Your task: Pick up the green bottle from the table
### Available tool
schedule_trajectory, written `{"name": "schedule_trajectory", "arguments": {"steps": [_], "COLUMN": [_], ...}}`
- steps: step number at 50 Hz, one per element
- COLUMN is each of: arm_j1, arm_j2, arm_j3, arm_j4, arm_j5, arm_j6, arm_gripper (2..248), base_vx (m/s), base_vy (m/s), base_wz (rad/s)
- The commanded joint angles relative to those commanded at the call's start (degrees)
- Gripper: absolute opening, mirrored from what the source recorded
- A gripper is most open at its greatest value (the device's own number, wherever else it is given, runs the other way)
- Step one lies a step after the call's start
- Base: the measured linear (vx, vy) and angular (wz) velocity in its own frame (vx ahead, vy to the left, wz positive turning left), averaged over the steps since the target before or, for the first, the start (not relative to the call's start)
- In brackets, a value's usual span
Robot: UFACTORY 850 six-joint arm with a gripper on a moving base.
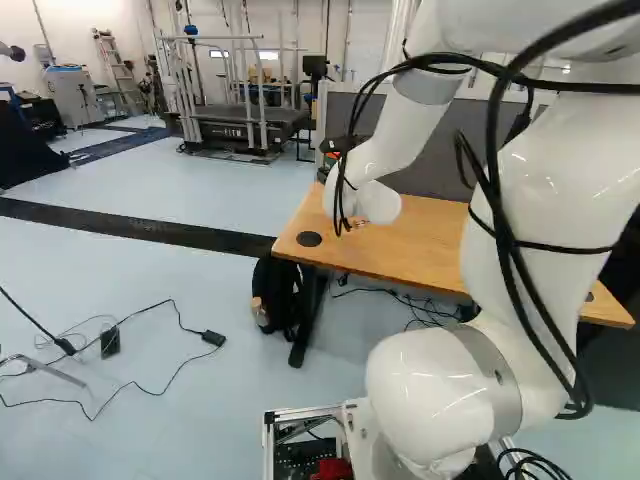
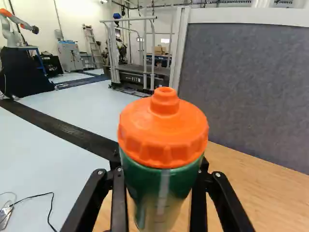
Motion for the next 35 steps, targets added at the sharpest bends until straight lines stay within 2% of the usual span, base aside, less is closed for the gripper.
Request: {"name": "schedule_trajectory", "arguments": {"steps": [35], "arm_j1": [0.2], "arm_j2": [15.7], "arm_j3": [10.4], "arm_j4": [0.0], "arm_j5": [-9.0], "arm_j6": [0.0], "arm_gripper": [114], "base_vx": [0.0], "base_vy": [0.0], "base_wz": [0.0]}}
